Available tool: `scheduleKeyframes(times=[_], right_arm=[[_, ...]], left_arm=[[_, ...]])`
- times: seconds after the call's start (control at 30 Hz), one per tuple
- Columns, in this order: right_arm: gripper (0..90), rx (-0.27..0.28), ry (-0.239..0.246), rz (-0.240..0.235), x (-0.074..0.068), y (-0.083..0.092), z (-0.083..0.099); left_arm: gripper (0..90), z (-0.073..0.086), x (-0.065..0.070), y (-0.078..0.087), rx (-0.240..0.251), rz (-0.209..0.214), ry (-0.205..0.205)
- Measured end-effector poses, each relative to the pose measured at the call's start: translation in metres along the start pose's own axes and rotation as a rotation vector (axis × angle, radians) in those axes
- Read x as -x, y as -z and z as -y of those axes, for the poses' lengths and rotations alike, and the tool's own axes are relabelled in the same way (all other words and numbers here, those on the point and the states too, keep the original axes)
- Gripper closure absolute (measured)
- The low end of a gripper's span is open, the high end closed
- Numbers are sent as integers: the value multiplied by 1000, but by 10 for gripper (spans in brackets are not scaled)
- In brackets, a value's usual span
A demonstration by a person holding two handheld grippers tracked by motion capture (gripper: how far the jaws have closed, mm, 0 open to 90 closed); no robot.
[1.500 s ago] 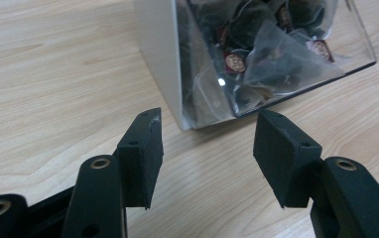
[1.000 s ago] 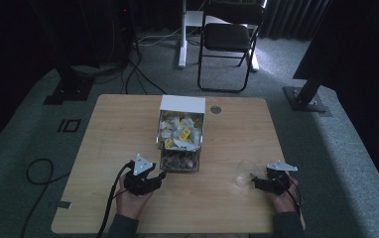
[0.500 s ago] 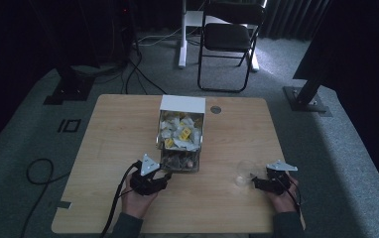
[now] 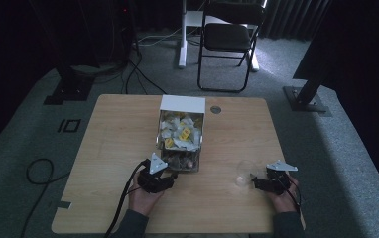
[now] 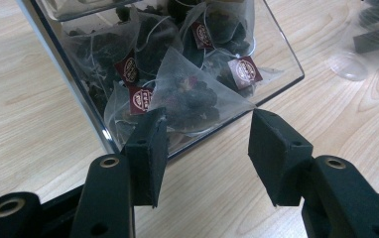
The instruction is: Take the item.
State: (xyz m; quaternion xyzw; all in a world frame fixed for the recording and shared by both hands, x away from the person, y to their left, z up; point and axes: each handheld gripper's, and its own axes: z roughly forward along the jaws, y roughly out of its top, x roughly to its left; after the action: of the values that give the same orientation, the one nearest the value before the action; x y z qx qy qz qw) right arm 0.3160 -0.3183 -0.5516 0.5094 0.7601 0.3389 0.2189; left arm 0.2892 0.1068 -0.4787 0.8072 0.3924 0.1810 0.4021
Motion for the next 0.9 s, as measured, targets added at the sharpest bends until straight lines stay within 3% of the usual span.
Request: scheduleKeyframes(times=[0.37,0.57,0.9], right_arm=[[219,-1,0,-1,0,0,0],[217,-1,0,-1,0,0,0],[217,-1,1,-1,0,0,0]], left_arm=[[476,1,0,-13,-6,6,1],[475,3,1,-9,4,16,23],[474,9,8,-2,2,25,22]])
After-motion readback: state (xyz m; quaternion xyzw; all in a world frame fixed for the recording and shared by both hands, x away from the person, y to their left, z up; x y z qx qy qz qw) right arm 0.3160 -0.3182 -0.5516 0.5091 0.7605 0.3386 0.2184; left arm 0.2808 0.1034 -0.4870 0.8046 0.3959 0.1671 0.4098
